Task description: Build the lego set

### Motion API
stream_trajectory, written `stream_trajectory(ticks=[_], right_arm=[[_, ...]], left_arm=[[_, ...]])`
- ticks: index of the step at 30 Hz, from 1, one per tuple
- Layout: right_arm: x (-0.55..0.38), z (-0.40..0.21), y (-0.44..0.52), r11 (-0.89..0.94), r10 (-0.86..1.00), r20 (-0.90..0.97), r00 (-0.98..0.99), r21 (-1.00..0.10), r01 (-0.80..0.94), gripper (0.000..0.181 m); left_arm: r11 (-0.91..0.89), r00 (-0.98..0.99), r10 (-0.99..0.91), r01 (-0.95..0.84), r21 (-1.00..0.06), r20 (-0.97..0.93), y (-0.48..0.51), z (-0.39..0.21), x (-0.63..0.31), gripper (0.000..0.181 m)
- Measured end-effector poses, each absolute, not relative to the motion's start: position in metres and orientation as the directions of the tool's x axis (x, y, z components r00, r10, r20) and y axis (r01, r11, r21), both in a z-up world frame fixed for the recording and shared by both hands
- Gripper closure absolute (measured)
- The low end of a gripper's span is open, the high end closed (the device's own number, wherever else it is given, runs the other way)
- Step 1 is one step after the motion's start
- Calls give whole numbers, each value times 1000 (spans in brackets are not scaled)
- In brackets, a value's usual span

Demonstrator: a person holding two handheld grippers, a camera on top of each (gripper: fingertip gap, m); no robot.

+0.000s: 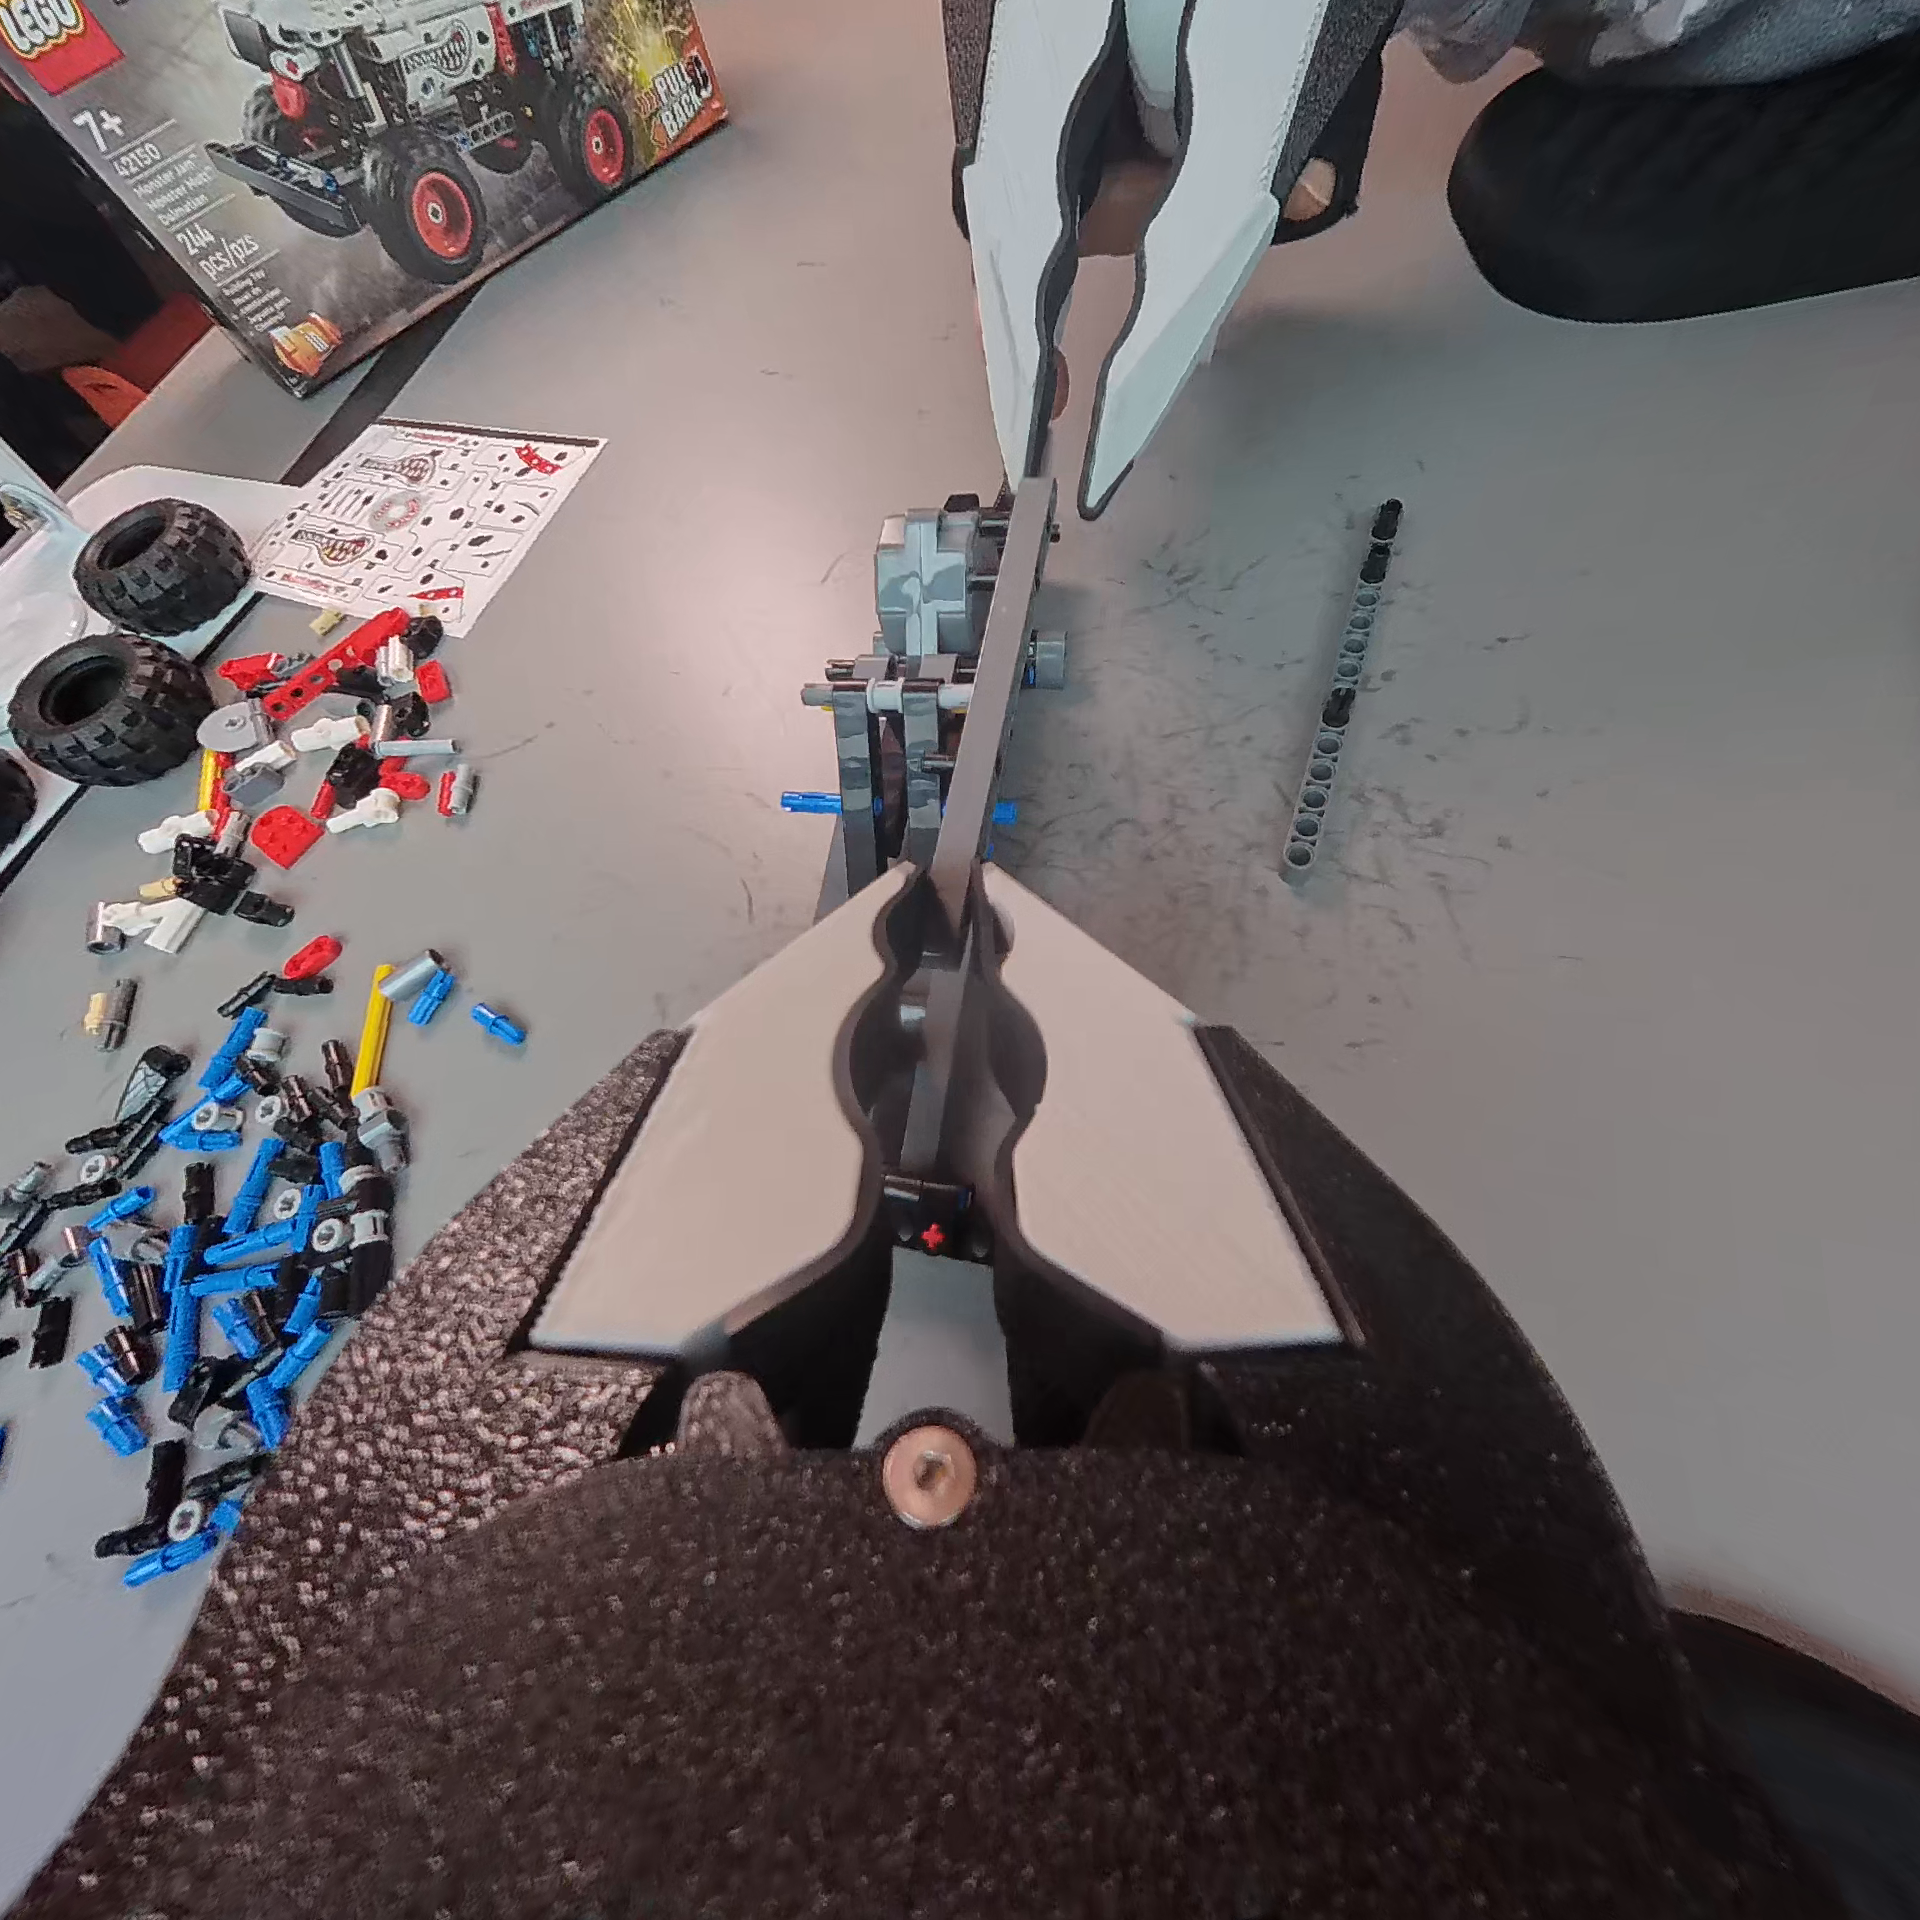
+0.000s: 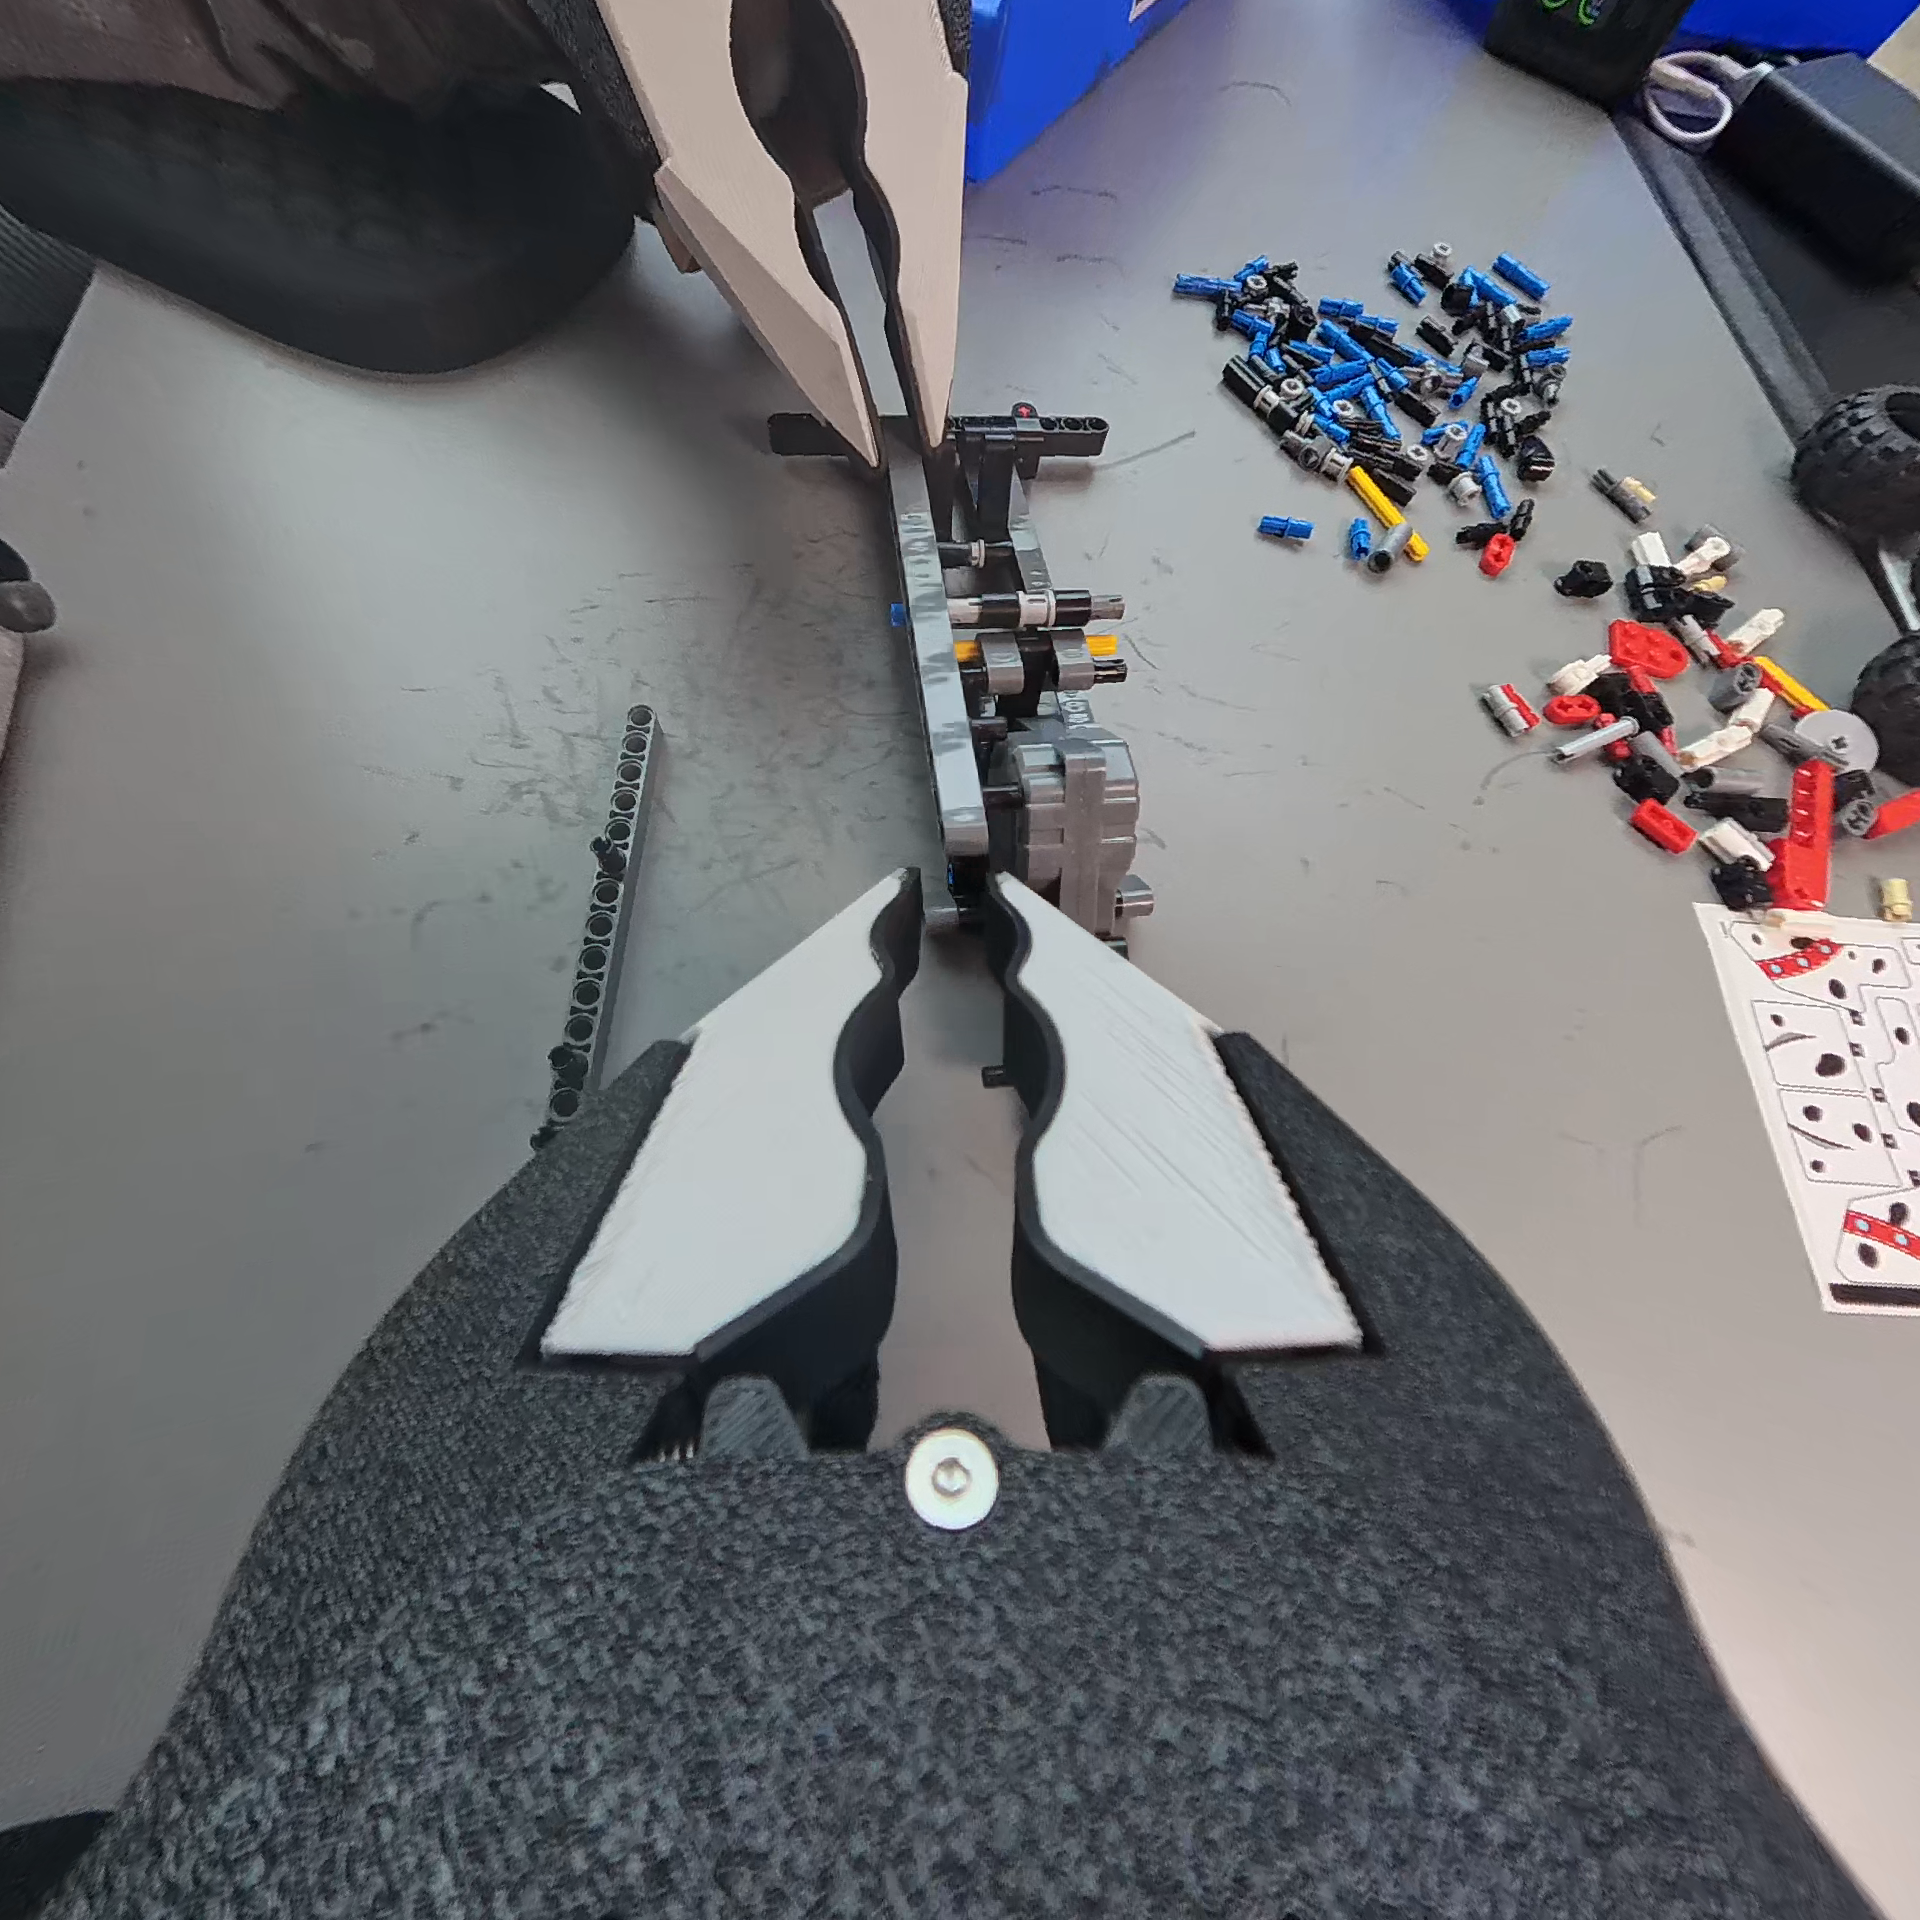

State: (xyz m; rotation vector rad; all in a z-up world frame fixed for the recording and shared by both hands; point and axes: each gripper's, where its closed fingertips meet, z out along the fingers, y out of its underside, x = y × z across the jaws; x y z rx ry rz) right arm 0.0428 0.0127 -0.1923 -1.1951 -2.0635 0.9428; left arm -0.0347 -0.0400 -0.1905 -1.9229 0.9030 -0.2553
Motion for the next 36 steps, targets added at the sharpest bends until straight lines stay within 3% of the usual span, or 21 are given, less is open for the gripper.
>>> stream_trajectory(ticks=[5, 12, 16, 21, 22, 36], right_arm=[[42, -184, 16, 336, 898, 130, -420, -819, 465, 167], [25, -181, 17, 341, 912, 178, -370, -830, 442, 130], [22, -208, 20, 420, 891, 237, -387, -754, 504, 120], [17, -221, 24, 445, 877, 231, -422, -724, 527, 135], [17, -219, 28, 439, 881, 234, -411, -728, 527, 152], [35, -218, 27, 470, 851, 219, -478, -724, 505, 154]], left_arm=[[-266, 701, -682, -503, -822, -209, -40, -193, -37, 172], [-261, 703, -676, -509, -820, -221, -40, -191, -38, 172], [-260, 707, -670, -510, -820, -227, -39, -191, -40, 171], [-264, 708, -668, -514, -816, -230, -39, -193, -40, 172], [-263, 709, -667, -512, -818, -229, -39, -192, -40, 171], [-259, 698, -680, -515, -817, -225, -40, -194, -35, 171]])
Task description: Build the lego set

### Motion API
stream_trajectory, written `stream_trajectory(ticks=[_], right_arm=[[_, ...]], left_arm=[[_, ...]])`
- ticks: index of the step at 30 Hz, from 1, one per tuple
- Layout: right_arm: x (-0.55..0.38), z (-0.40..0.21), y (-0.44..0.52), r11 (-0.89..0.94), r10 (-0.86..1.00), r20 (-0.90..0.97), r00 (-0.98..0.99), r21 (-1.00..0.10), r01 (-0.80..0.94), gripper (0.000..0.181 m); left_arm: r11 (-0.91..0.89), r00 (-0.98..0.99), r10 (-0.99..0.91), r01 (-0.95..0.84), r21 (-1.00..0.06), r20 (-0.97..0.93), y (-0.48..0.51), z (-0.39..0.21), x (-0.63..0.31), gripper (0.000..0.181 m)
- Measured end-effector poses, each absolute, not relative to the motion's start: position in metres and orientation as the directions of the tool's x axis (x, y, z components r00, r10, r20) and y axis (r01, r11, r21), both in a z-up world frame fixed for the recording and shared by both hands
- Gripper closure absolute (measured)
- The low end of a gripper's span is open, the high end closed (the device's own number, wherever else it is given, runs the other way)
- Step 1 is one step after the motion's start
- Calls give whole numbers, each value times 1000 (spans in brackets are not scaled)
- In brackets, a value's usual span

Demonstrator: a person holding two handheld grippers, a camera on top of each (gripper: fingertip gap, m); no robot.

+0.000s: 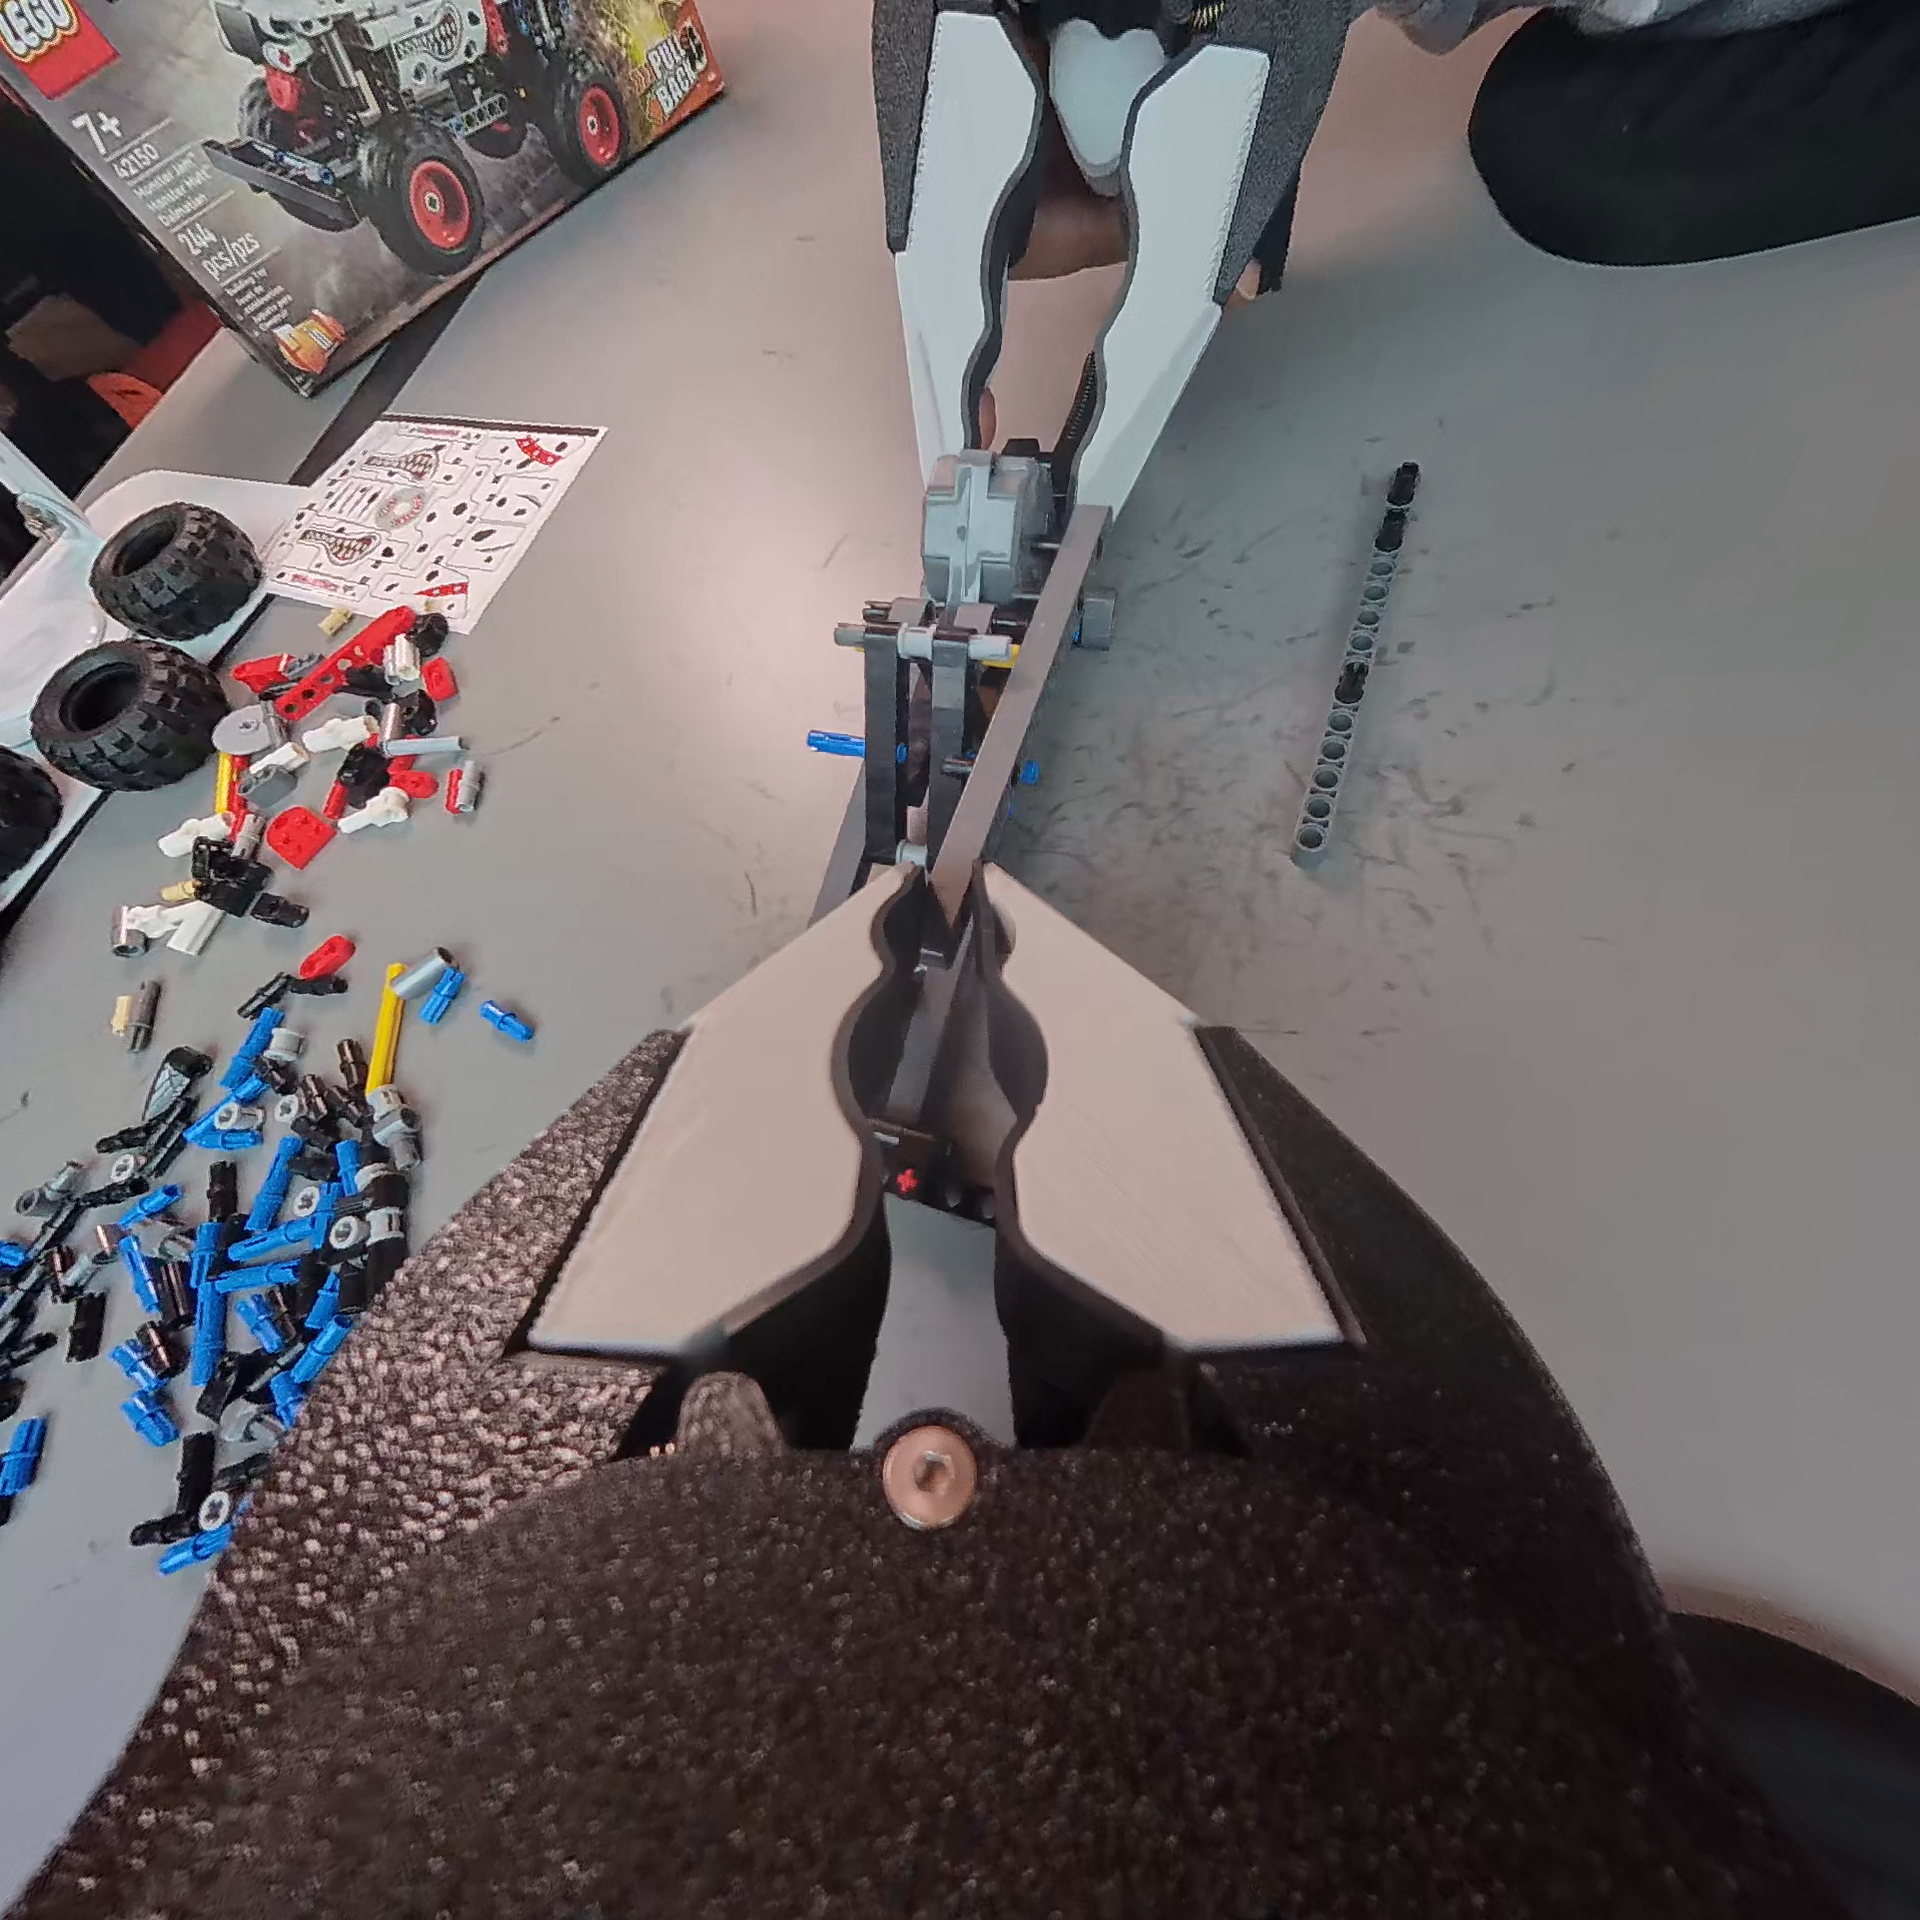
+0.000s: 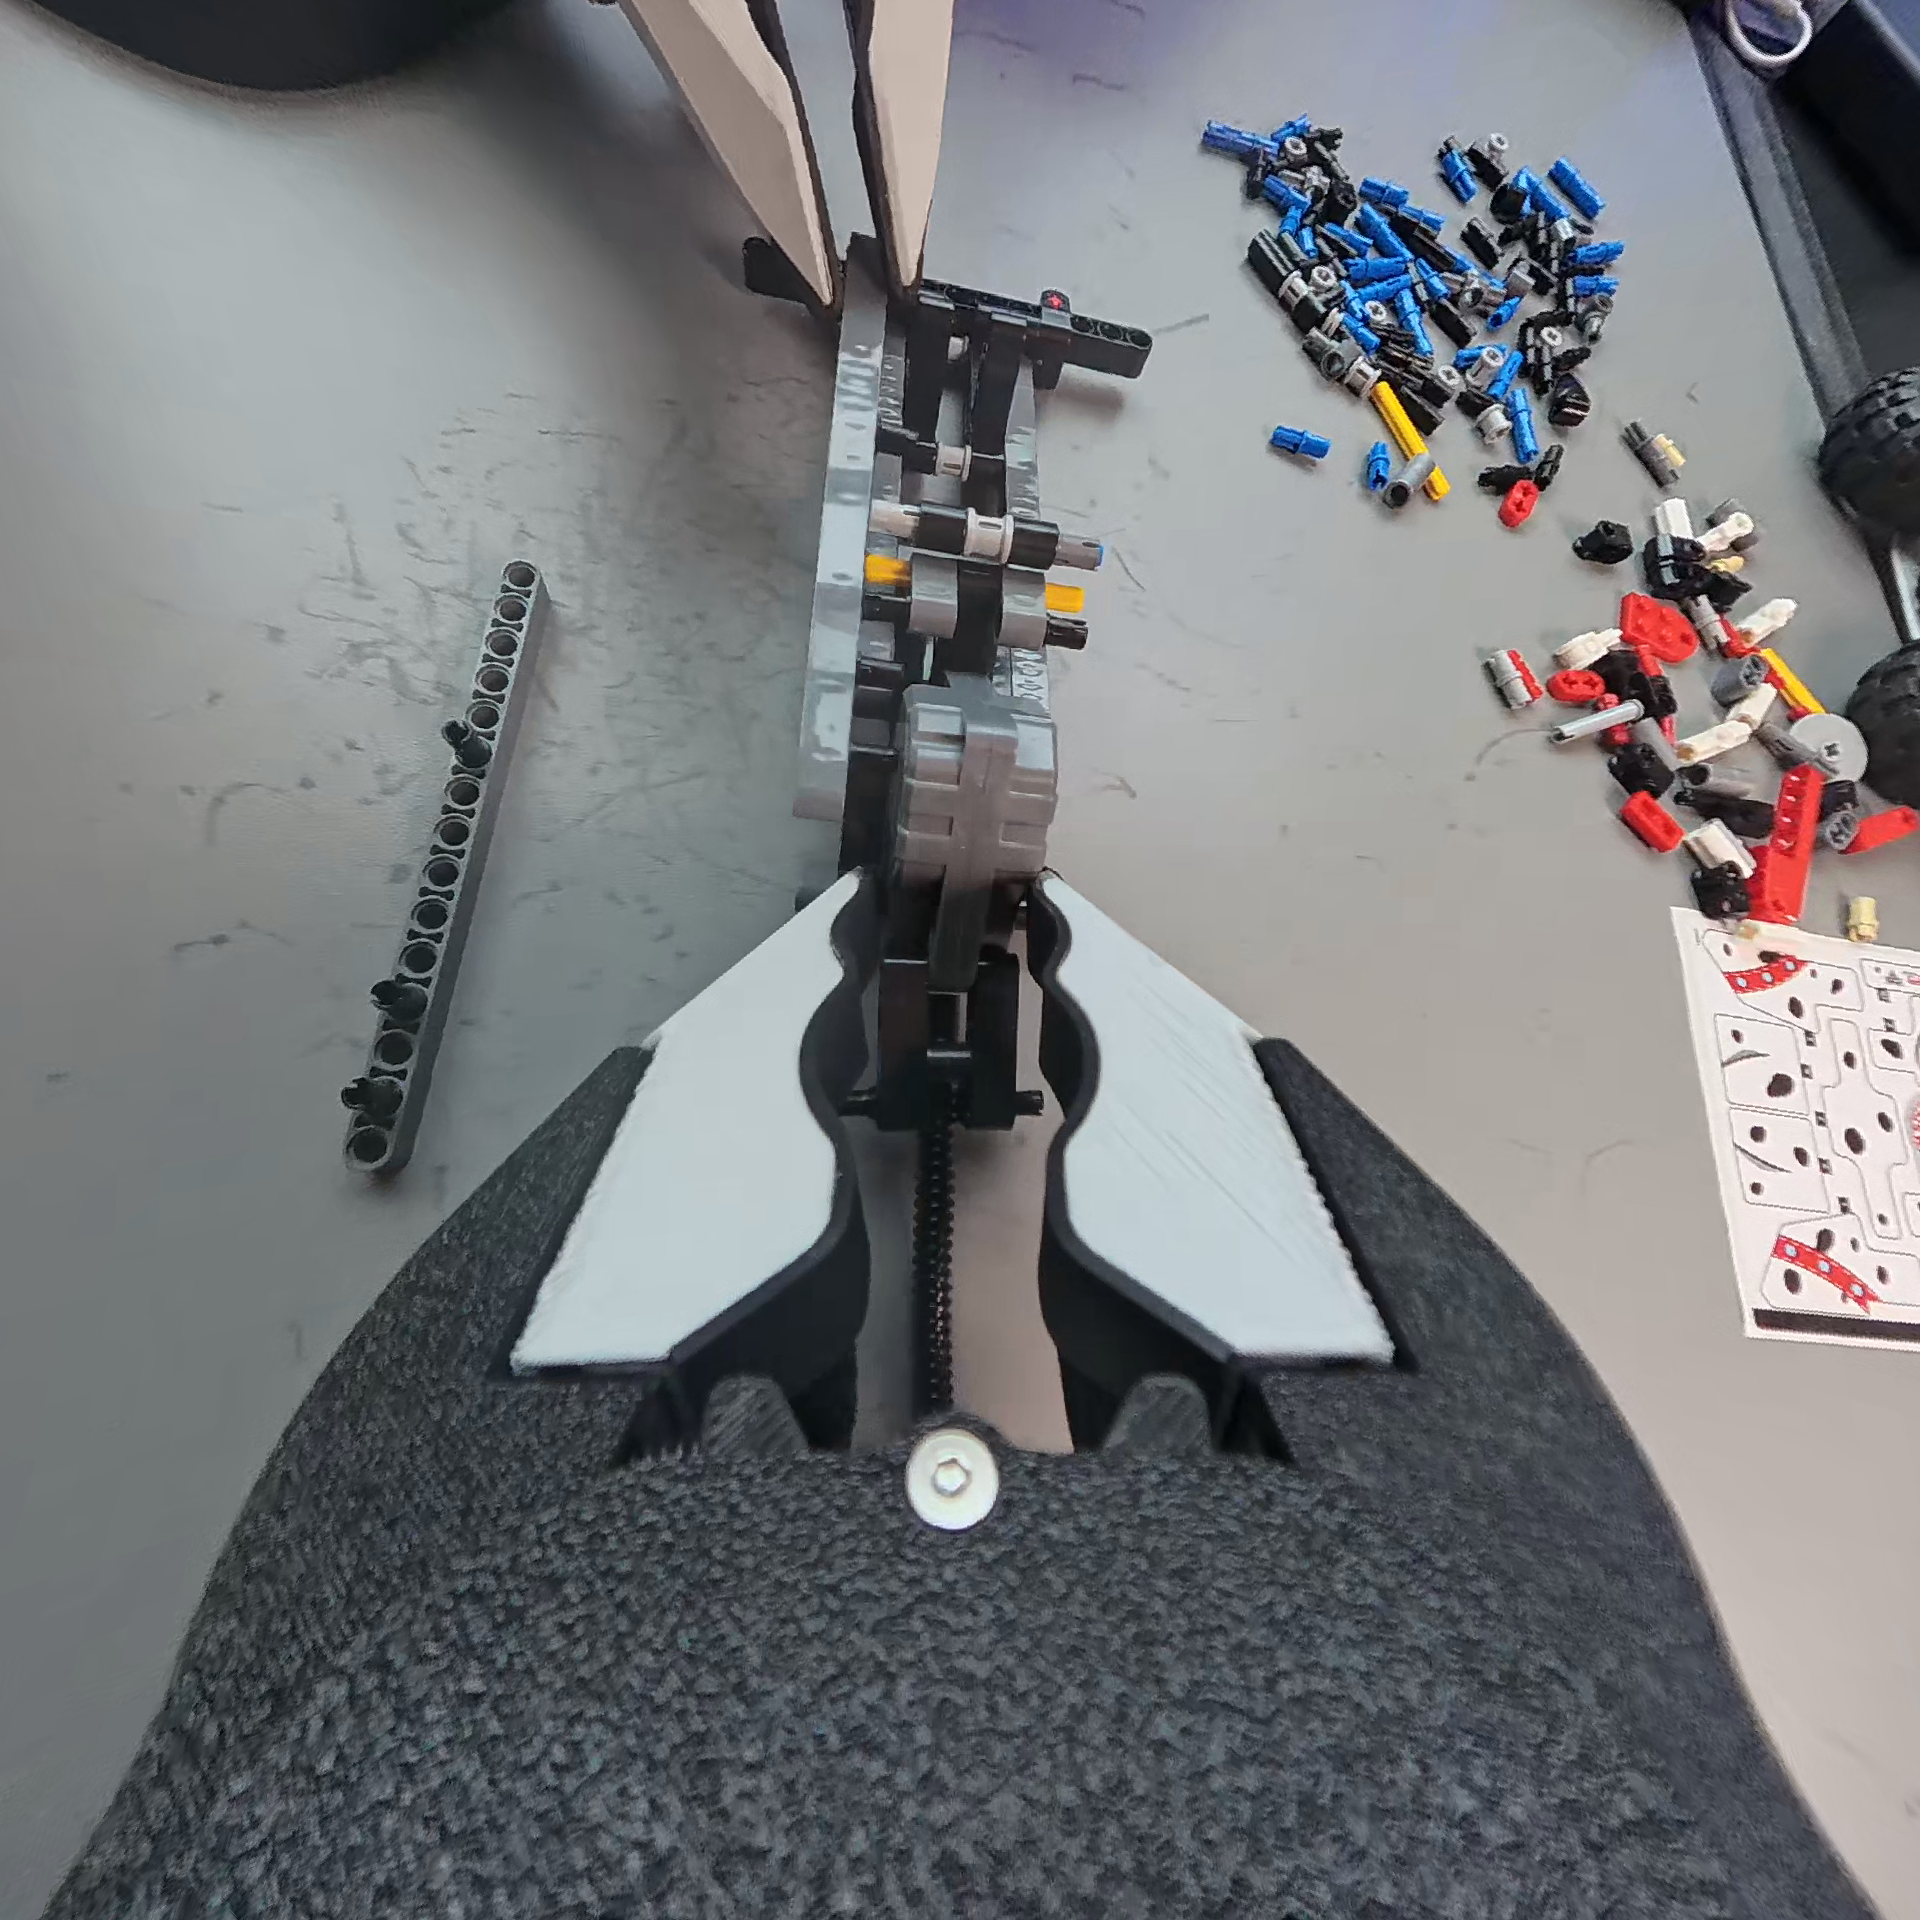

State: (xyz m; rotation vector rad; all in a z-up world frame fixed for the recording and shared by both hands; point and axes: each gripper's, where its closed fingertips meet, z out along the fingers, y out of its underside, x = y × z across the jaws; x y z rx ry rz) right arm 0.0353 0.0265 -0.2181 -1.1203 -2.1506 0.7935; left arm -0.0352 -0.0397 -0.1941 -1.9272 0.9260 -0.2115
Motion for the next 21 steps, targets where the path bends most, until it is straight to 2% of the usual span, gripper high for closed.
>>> stream_trajectory(ticks=[21], right_arm=[[44, -218, 28, 463, 841, 185, -508, -731, 501, 153]], left_arm=[[-261, 691, -689, -515, -816, -216, -41, -196, -31, 171]])
